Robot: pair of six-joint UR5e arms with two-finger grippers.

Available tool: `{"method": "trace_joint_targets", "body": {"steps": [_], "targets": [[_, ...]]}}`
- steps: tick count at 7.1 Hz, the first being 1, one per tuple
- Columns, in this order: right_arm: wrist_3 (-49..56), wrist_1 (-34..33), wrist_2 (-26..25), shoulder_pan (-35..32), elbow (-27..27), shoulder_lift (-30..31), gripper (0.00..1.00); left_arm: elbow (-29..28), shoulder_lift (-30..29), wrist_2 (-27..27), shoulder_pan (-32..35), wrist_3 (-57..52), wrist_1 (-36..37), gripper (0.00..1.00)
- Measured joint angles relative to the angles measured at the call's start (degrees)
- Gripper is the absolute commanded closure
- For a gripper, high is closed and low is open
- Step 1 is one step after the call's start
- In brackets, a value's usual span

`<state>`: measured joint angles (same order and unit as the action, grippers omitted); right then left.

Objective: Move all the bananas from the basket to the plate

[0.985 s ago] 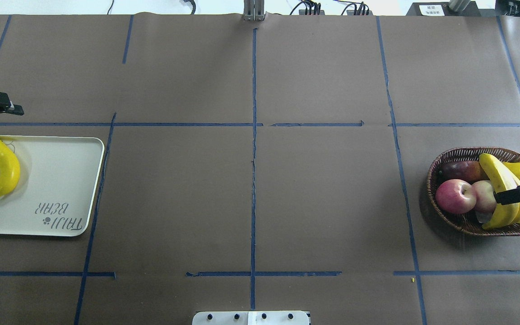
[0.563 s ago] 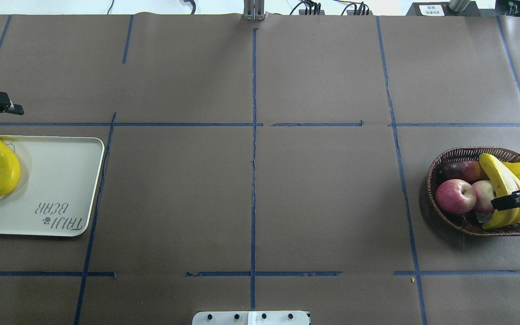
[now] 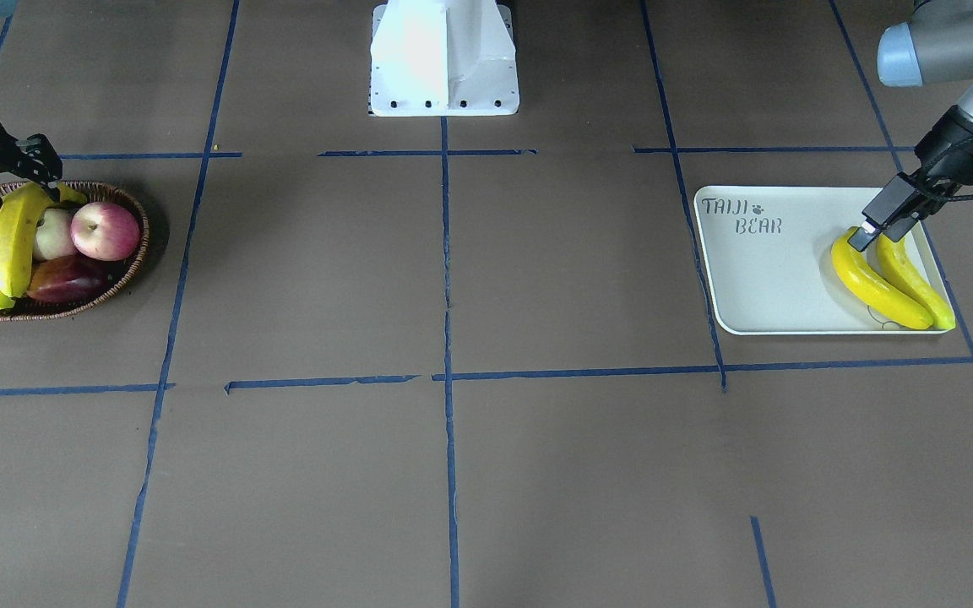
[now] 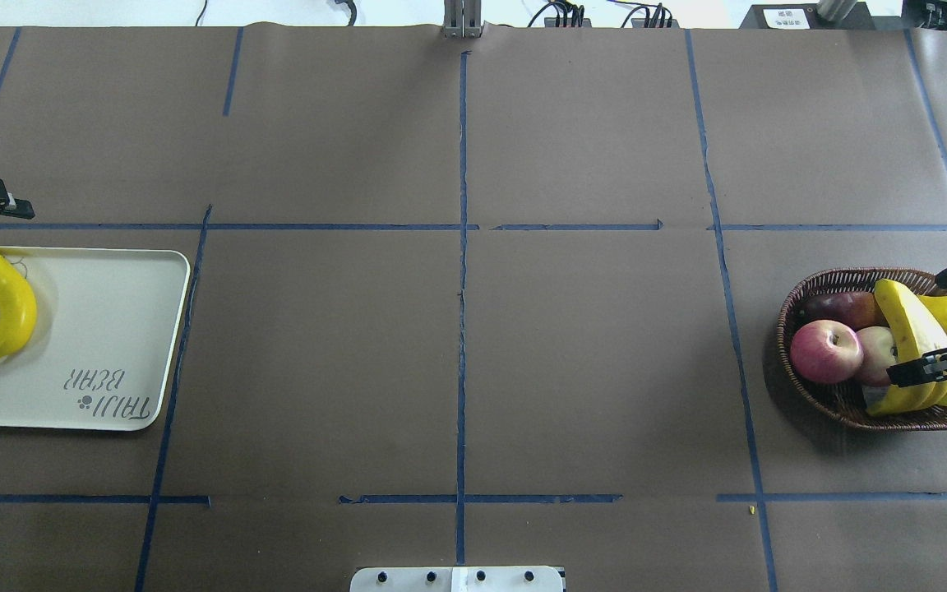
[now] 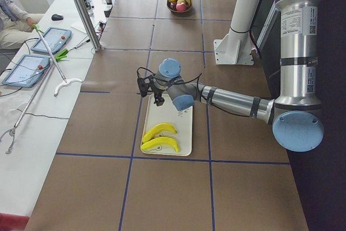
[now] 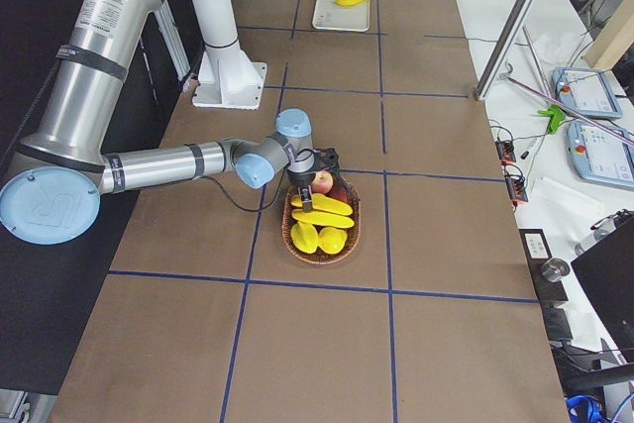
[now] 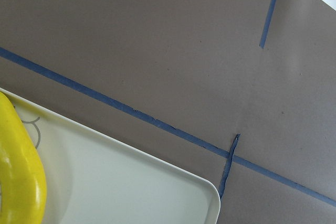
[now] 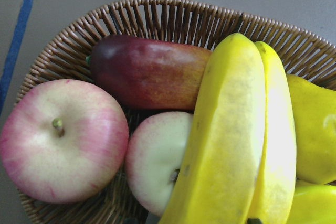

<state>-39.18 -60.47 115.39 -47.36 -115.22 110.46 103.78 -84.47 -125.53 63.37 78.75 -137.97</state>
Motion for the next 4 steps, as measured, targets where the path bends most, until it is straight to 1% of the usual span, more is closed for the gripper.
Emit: {"method": "trace_joint_targets", "body": {"steps": [1, 2, 4], "targets": [[0.0, 0.0, 0.0, 0.4, 0.0, -0.1, 0.71, 0.0, 0.1, 0.0, 0.0, 0.0, -0.1, 0.0], [0.0, -0.1, 0.0, 0.7, 0.0, -0.3, 0.8, -0.1, 0.1, 0.0, 0.0, 0.0, -0.2, 0.0], [0.0, -0.1, 0.0, 1.0, -0.1, -0.4, 0.89, -0.2, 0.2, 0.0, 0.0, 0.0, -0.2, 0.0]]}}
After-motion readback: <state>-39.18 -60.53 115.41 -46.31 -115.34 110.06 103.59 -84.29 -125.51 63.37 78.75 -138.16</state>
